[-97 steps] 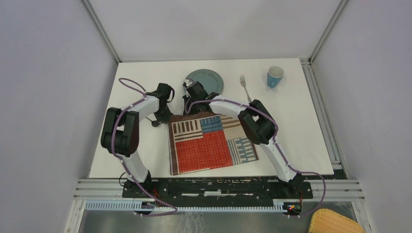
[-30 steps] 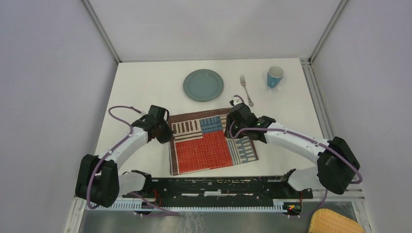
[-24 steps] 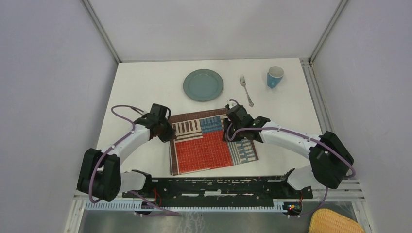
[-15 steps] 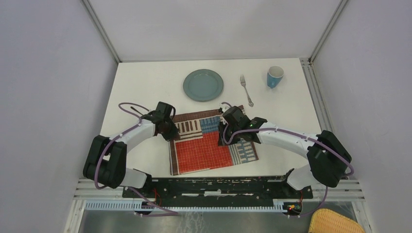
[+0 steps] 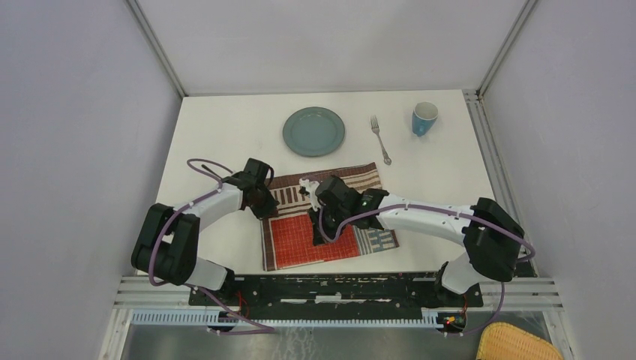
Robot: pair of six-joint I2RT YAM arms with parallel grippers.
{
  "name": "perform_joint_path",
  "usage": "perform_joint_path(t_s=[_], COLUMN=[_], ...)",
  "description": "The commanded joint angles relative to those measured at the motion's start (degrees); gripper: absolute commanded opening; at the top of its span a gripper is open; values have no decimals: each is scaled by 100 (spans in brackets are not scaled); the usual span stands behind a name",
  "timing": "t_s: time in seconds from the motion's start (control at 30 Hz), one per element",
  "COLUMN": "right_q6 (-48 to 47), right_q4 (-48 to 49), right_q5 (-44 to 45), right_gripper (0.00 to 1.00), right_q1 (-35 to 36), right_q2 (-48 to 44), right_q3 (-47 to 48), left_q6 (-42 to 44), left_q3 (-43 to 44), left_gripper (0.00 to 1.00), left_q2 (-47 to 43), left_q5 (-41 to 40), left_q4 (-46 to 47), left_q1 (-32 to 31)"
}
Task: Set the dinner table for one person
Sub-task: Adjust the napkin at the center of the board.
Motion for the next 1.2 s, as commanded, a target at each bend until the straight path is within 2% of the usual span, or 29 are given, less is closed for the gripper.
perform_joint_path(t_s=[0.0, 0.4, 0.8, 1.17], right_q6=[-151, 149, 179, 104], right_q4=[67, 1014, 1267, 1111], right_q5=[-261, -244, -138, 63], right_gripper=[0, 0, 0, 0], right_q1=[265, 799, 1164, 1186], right_q2=[110, 622, 1570, 1639], right_q3=[64, -631, -62, 66], left_q6=[-238, -117, -62, -57], left_q3=[60, 138, 234, 286], left_gripper=[2, 2, 2, 2], left_q2=[22, -99, -154, -42], left_q5=[-283, -460, -539, -542], left_q4=[17, -77, -135, -105], left_q1=[-61, -67, -73, -71])
